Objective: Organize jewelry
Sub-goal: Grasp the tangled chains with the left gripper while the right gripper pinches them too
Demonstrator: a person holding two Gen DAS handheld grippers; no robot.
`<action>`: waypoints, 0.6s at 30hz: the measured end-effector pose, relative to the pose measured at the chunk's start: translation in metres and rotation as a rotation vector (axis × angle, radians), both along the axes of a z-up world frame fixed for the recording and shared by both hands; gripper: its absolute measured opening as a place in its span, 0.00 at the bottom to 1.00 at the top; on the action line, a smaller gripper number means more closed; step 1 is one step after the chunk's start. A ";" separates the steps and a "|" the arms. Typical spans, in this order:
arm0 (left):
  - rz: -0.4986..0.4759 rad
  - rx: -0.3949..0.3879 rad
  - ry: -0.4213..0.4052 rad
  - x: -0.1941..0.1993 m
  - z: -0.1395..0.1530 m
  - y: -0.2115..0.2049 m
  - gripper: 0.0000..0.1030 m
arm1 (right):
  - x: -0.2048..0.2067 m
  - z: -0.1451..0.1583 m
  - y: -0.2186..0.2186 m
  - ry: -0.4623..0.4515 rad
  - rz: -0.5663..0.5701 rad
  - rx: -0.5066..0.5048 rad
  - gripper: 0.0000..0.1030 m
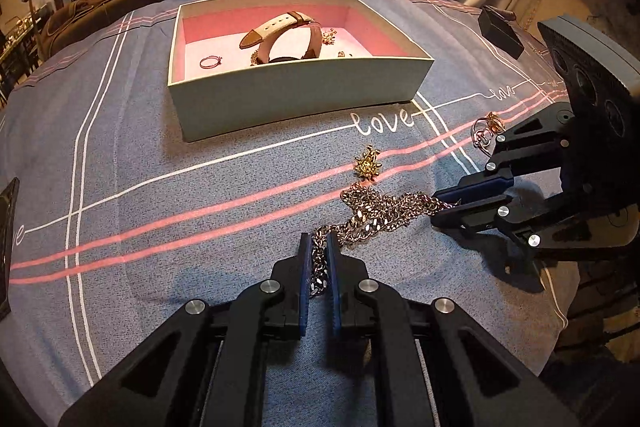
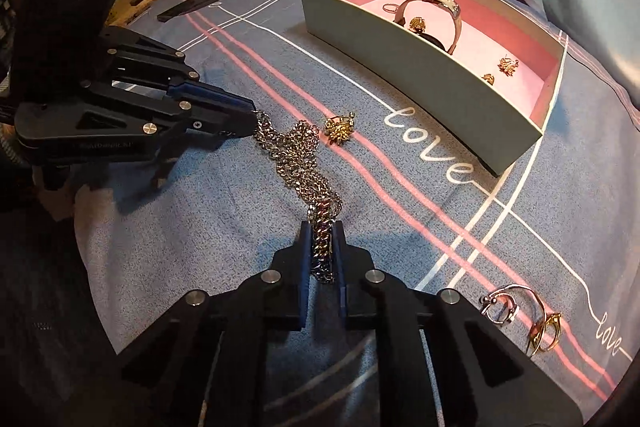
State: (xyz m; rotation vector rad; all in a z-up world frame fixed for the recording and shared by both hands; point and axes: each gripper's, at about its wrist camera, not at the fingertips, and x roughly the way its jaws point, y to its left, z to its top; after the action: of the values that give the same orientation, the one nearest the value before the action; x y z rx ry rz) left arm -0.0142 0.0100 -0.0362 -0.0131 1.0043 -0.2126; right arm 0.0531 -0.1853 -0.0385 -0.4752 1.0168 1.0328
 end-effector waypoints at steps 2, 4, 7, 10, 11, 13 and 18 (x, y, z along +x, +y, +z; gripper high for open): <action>-0.001 -0.007 0.002 0.000 0.000 0.000 0.08 | -0.001 0.002 -0.002 0.022 -0.067 -0.003 0.10; 0.003 -0.011 0.001 -0.001 0.002 0.000 0.08 | -0.007 0.005 -0.001 0.017 -0.094 -0.007 0.10; 0.013 -0.021 -0.006 0.000 0.006 0.001 0.08 | -0.009 0.011 -0.001 0.034 -0.146 -0.003 0.10; 0.039 -0.051 -0.015 0.002 0.015 0.002 0.08 | -0.006 0.019 -0.003 0.022 -0.204 0.004 0.10; 0.050 -0.057 -0.015 0.003 0.018 0.002 0.07 | -0.005 0.024 -0.005 0.010 -0.223 0.017 0.10; 0.065 -0.068 -0.023 0.005 0.024 0.002 0.05 | -0.003 0.034 -0.005 0.013 -0.239 0.041 0.10; 0.064 -0.082 -0.056 0.007 0.041 0.000 0.03 | -0.006 0.055 -0.002 -0.038 -0.246 0.068 0.10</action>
State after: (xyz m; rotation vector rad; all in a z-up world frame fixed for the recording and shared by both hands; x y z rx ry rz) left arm -0.0076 0.0096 0.0047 -0.1131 0.9373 -0.1943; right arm 0.0471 -0.1876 0.0170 -0.3047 0.9761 0.8326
